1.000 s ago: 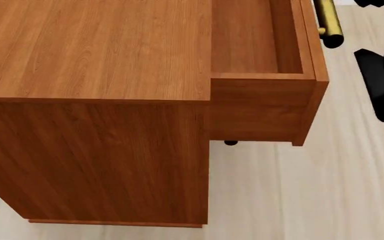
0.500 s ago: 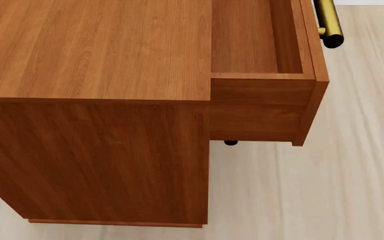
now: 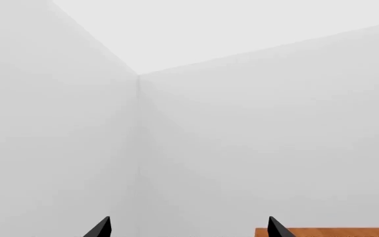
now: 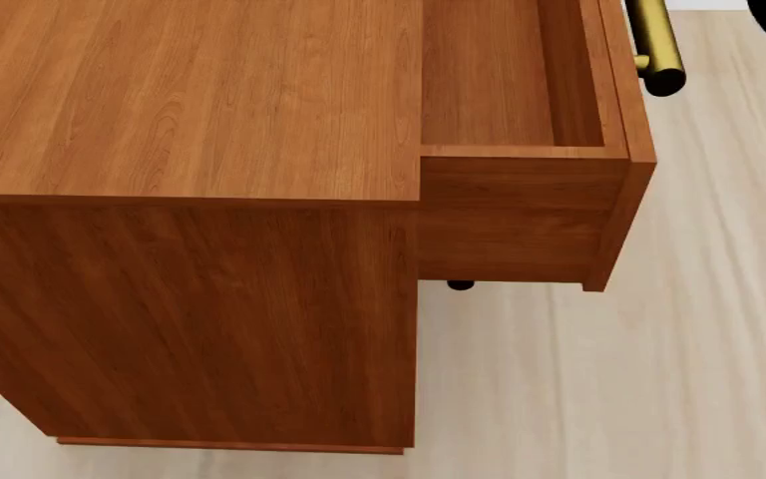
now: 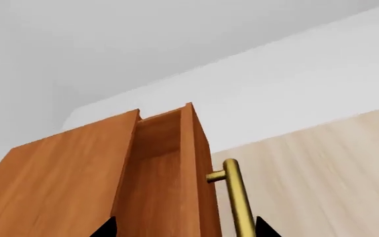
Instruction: Close the bottom drawer of the cabinet and open the top drawer.
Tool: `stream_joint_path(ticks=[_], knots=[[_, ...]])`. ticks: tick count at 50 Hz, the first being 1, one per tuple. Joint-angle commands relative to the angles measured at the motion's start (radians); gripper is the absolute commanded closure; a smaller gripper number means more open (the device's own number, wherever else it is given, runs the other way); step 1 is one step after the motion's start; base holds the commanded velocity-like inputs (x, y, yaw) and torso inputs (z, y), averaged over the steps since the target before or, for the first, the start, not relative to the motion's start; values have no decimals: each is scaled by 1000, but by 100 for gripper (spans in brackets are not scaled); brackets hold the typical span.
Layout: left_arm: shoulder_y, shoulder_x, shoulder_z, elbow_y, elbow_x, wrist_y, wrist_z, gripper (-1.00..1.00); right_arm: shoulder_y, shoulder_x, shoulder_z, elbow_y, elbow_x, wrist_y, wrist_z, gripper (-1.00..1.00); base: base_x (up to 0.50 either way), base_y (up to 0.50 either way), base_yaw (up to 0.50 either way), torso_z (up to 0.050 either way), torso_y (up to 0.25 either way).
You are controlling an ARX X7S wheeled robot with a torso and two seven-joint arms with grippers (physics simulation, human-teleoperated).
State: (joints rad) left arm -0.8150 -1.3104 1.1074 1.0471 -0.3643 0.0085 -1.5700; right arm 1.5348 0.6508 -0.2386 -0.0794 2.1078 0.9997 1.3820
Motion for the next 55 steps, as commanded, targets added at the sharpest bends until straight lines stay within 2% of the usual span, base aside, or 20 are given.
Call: stream_joint_path(ticks=[1, 3, 5, 27, 42, 55], knots=[[10, 1, -6, 0, 2, -2, 0, -100, 40, -19, -108, 38, -72, 93, -40, -100, 0, 0, 0, 0, 0], [-87, -15, 40, 0, -53, 1, 0, -100, 30, -21, -120, 42, -87, 100, -48, -100, 0, 0, 0, 0, 0], [-96, -16, 43, 0, -60, 1, 0, -100, 23, -21, -131, 49, -95, 113, -64, -100, 0, 0, 0, 0, 0], [-89, -14, 34, 0, -61, -2, 0, -100, -3, 17, -204, 77, -131, 165, -58, -100, 0, 0, 0, 0, 0], [-58, -11, 8, 0, -53, -1, 0, -100, -37, 74, -294, 144, -275, 244, -110, -100, 1, 0, 0, 0, 0], [-63, -13, 16, 0, -51, 1, 0, -100, 18, 96, -351, 244, -383, 289, -159, -100, 5, 0, 0, 0, -7]])
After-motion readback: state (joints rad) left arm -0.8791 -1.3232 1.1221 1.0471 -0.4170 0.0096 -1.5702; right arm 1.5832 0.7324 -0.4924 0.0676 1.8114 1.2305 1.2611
